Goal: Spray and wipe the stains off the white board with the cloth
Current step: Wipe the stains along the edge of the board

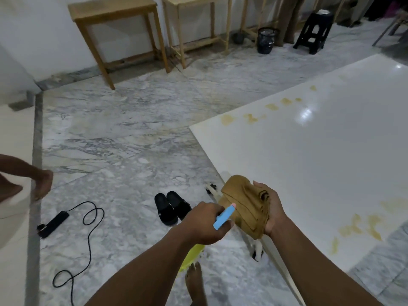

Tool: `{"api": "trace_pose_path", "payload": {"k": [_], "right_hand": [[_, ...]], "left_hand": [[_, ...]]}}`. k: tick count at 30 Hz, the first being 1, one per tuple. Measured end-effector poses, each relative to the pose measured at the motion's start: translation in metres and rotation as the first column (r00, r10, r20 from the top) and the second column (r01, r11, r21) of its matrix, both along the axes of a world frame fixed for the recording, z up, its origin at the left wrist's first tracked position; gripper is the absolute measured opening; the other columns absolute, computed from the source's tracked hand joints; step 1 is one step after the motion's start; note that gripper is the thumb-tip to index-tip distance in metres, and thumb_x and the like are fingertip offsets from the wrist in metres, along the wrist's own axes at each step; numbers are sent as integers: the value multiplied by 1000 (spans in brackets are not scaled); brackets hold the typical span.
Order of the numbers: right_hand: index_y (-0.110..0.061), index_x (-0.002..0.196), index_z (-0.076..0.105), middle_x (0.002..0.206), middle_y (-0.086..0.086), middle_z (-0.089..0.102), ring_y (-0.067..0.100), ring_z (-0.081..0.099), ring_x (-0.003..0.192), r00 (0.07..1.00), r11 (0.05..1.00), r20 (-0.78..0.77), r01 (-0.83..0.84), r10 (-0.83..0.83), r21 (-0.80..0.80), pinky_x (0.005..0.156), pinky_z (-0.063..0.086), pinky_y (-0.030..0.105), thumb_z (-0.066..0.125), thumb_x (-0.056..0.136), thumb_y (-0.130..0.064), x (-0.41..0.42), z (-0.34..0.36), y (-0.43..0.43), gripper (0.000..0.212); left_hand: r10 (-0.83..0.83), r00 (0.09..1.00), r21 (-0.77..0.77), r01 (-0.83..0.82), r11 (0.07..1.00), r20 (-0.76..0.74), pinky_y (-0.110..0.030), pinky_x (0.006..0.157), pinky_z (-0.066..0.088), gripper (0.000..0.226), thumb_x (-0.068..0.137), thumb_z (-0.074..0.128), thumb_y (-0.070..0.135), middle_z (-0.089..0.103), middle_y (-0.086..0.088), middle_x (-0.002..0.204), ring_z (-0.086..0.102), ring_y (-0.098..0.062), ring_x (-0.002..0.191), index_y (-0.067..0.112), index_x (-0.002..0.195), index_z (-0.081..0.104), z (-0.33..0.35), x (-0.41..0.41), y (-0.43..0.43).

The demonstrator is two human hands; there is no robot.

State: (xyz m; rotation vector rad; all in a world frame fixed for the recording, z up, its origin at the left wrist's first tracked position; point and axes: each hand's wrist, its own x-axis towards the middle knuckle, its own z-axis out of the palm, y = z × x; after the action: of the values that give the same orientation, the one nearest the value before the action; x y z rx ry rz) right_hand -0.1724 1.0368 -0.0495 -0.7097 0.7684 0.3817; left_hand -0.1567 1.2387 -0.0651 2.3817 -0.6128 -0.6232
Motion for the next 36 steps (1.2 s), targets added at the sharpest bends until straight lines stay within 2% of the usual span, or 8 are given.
{"api": "trace_pose_path", "payload": {"k": [4,7,12,15,18,21,31,36], "right_hand": [[-4,86,73,73,15,72,27,70,58,986,969,-75,-163,151,-186,55,59,31,58,93,-33,89,15,21,33],[-8,106,71,89,14,73,29,70,74,962,822,-93,-267,256,-502,69,60,37,65,86,-34,164,13,29,33],[-28,132,49,112,3,62,24,62,95,817,135,-79,-189,571,-973,76,50,33,52,92,-29,293,-20,70,40],[-31,150,32,151,5,45,33,47,131,616,-313,-281,-58,736,-948,99,46,47,49,88,-29,346,-74,93,64],[-28,152,28,167,8,14,36,15,151,416,-675,-603,37,681,-737,112,29,59,55,90,-32,352,-131,107,68],[-25,154,30,168,10,9,36,8,153,464,-733,-603,171,649,-658,118,18,62,52,90,-43,342,-158,104,69],[-21,157,28,168,12,1,37,4,154,490,-747,-601,179,632,-640,120,15,59,61,84,-18,280,-165,84,80],[-21,158,24,168,11,-3,36,1,154,492,-742,-590,196,640,-642,121,13,57,51,91,-26,205,-162,58,73]], "left_hand": [[38,999,20,-38,999,26,-44,66,49,43,91,62,57,62,-5,74,54,-23,64,16,78,54,-9,67,29],[138,990,-64,-137,989,12,-50,69,52,40,93,66,51,65,-8,74,62,-29,68,12,84,60,-16,111,53],[297,955,-146,-292,945,17,-53,69,52,47,92,63,56,63,-11,72,60,-31,67,11,79,57,-45,166,88],[333,943,-181,-331,926,-22,-55,69,52,53,89,57,64,61,-11,70,58,-30,65,13,76,55,-65,179,100],[366,926,-206,-377,903,-92,-56,68,52,57,86,55,69,62,-10,72,59,-33,66,13,77,57,-85,182,108],[371,919,-213,-391,895,-132,-54,68,55,53,87,56,69,67,-6,75,63,-31,68,17,80,60,-98,181,113],[385,916,-183,-400,898,-114,-47,58,47,52,87,57,66,57,-8,66,44,-16,53,15,76,55,-97,151,93],[374,923,-178,-385,905,-96,-52,63,48,58,85,56,68,58,-12,69,52,-33,61,11,77,54,-84,106,68]]}}
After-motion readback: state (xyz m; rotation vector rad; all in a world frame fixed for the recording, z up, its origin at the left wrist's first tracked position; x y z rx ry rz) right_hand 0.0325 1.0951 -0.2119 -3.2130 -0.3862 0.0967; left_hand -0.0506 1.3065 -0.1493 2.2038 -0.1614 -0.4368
